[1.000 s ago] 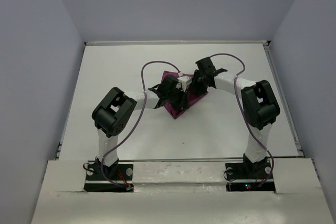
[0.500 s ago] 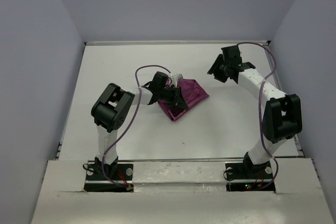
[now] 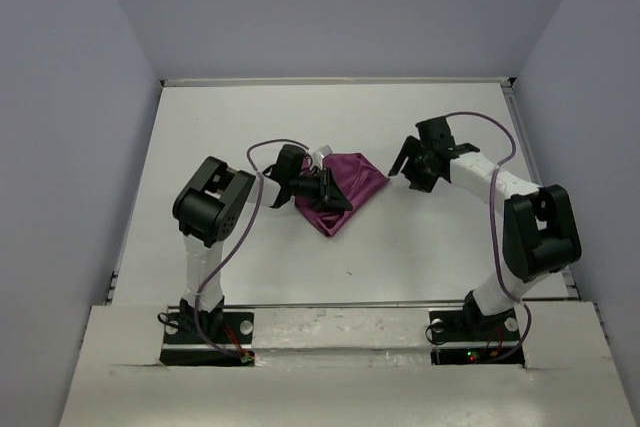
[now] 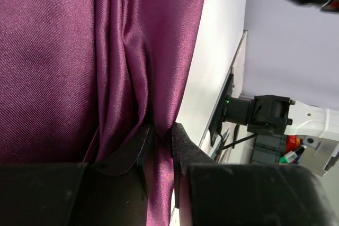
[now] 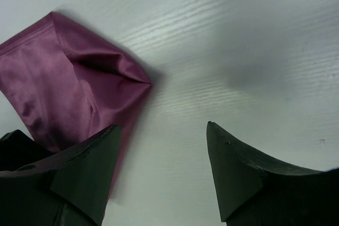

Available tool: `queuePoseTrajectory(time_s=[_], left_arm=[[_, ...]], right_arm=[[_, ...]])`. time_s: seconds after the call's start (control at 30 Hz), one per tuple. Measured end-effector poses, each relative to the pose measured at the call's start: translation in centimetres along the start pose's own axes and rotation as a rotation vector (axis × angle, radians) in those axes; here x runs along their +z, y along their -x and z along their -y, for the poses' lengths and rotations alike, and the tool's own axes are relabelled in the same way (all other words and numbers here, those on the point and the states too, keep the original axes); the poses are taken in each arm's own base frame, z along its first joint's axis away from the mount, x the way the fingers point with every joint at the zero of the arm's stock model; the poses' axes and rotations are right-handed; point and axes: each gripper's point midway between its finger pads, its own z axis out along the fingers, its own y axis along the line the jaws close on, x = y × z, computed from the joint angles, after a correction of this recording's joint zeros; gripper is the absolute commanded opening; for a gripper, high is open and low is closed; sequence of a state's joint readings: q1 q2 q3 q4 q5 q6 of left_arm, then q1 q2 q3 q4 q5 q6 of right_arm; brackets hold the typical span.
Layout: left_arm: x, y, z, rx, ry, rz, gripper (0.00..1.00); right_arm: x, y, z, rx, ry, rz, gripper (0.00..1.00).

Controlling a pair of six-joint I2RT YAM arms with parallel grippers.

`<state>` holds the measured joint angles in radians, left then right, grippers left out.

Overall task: Fold the napkin, place the utensils inside, and roll it up
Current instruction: Roll the napkin at the center of the board.

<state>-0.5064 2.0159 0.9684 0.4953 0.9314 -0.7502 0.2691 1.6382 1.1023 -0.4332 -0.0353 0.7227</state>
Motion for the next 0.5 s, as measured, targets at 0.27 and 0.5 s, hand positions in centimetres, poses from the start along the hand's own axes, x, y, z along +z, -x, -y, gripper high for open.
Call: queuePoseTrajectory(time_s=[0.27,0.5], left_arm=[[-0.4,-0.8,-0.5,-0.088,-0.069,0.034,0.0],[-0.5,-0.8,-0.5,-0.124,-0.108,0.046,0.0]], right_arm=[[0.6,-5.0,-2.4,-0.019,0.08,-0.074,0.75],[1.6,-6.8,-5.1,-0.029,0.152,-0.092,0.74]])
